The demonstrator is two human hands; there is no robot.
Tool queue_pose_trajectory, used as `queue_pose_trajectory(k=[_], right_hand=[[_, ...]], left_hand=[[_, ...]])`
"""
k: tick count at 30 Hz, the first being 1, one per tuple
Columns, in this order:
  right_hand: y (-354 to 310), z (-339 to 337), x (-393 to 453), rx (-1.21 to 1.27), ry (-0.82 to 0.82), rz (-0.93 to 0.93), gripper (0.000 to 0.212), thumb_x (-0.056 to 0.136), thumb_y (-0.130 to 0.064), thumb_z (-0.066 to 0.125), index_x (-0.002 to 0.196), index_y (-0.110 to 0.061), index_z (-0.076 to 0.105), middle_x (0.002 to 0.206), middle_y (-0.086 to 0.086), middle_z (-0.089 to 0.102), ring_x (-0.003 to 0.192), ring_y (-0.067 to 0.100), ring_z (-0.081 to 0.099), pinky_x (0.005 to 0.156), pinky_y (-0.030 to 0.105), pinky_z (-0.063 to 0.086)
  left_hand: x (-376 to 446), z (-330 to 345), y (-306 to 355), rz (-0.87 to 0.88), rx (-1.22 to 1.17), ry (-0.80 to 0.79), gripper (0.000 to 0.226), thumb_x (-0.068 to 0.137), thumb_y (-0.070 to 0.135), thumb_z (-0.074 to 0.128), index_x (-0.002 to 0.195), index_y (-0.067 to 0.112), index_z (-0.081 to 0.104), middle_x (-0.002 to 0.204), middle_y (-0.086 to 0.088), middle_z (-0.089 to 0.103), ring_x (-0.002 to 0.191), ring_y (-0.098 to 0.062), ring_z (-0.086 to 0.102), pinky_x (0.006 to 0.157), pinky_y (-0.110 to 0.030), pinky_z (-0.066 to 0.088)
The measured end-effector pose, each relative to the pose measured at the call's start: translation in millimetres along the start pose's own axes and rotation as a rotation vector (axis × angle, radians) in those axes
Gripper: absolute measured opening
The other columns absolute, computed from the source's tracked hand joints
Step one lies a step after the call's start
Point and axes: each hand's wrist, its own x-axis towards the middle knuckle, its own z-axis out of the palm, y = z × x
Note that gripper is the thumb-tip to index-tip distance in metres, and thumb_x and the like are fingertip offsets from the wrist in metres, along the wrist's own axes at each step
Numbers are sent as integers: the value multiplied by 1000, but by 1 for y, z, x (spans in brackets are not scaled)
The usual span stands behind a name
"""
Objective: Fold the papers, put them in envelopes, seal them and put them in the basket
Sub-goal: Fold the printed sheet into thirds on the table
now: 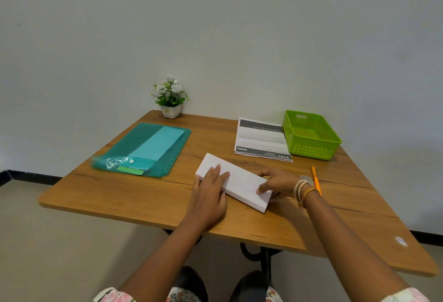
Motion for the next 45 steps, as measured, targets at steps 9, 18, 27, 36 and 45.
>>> queue_pose_trajectory(k=[9,18,27,36,45], right_hand=[[20,28,22,-73,439,-158,39,79,-6,62,115,-19,61,112,6,59,94,17,55,76,26,46],[9,80,15,-611,504,-347,48,99,-35,33,143,-15,35,150,6,37,138,21,32,114,37,25],[15,97,22,-695,385,-328,60,100,-42,19,153,-17,5,161,1,1,148,17,0,120,39,4],[1,87,29,-573,387,-293,57,101,-36,21,153,-14,9,161,3,4,148,17,4,119,36,6],[6,92,48,-677,392,-312,59,101,-41,19,153,-15,7,161,2,2,148,17,1,119,36,6]], left_hand=[[0,4,-1,-14,129,-106,47,100,40,31,146,33,37,154,3,34,144,-14,23,119,-42,9],[3,6,-3,36,207,-130,45,100,42,28,144,37,38,153,2,36,134,-17,34,108,-37,27],[27,0,-11,-64,132,-91,42,99,30,37,139,24,47,145,4,46,130,-14,38,106,-35,29],[32,8,-17,2,217,-386,56,103,40,16,154,22,1,162,4,-4,148,-12,-4,121,-42,2],[31,10,-19,-23,195,-350,56,103,39,18,154,23,2,162,5,-2,148,-10,-3,121,-39,2]])
